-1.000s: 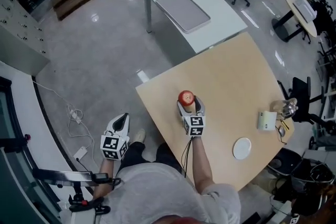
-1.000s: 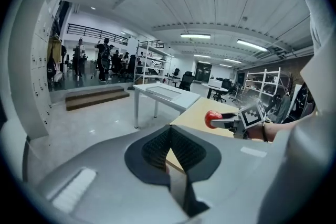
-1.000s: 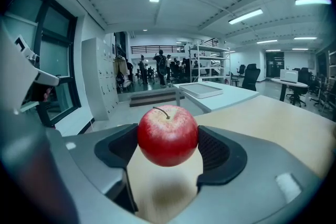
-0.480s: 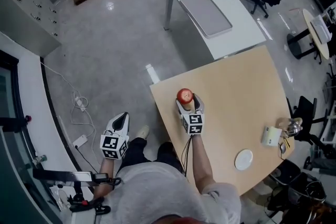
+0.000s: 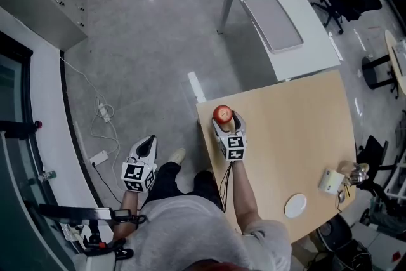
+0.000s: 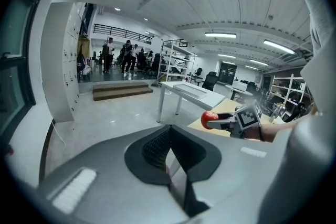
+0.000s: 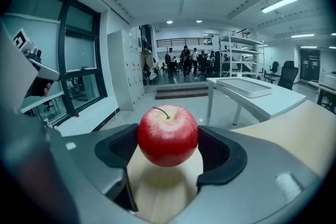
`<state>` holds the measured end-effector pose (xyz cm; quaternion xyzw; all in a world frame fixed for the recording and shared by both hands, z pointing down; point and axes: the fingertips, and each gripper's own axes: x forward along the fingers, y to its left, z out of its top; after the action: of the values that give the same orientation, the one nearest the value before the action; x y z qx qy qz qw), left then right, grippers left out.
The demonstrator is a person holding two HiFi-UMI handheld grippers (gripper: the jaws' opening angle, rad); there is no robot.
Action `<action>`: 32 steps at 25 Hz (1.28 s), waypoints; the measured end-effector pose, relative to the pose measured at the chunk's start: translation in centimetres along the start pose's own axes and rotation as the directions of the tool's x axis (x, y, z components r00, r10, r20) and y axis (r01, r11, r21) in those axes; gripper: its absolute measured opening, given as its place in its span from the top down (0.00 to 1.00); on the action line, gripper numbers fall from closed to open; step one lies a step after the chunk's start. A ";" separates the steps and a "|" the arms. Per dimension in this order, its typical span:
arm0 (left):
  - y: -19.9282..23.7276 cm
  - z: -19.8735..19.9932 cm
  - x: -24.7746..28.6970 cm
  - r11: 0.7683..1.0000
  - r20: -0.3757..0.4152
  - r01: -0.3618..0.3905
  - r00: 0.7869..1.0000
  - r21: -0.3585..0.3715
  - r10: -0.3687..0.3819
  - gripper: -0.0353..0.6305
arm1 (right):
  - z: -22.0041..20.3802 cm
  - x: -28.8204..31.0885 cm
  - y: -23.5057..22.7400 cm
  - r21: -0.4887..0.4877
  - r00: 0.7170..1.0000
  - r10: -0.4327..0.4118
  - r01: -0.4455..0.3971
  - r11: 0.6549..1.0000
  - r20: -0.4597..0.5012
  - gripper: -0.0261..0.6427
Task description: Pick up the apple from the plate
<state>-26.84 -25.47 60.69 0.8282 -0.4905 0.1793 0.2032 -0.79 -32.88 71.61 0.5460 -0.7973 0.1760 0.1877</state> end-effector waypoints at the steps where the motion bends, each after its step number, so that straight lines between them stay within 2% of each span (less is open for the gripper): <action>1: 0.2 -0.1 -0.1 1.000 -0.002 -0.007 1.000 -0.003 0.007 0.92 | -0.1 0.5 0.4 -0.006 1.000 0.012 -0.012 1.000 -0.005 0.42; 14: 3.2 -1.8 -0.5 0.996 -0.034 -0.084 0.996 -0.026 0.083 0.92 | -1.7 4.8 2.4 -0.027 0.996 0.077 -0.078 0.997 -0.036 0.42; 23: 3.5 -2.3 -0.7 0.996 -0.044 -0.088 0.995 -0.029 0.087 0.92 | -3.2 5.0 2.6 -0.039 0.996 0.062 -0.065 0.997 -0.064 0.42; 32: 2.6 -2.4 -1.0 0.997 -0.040 -0.076 0.996 -0.020 0.075 0.92 | -3.4 4.7 2.3 -0.007 0.998 0.043 -0.043 0.999 -0.043 0.41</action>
<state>-29.80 -24.69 62.65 0.8032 -0.5192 0.1980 0.2148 -4.13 -34.28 76.71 0.5240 -0.8055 0.1884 0.2029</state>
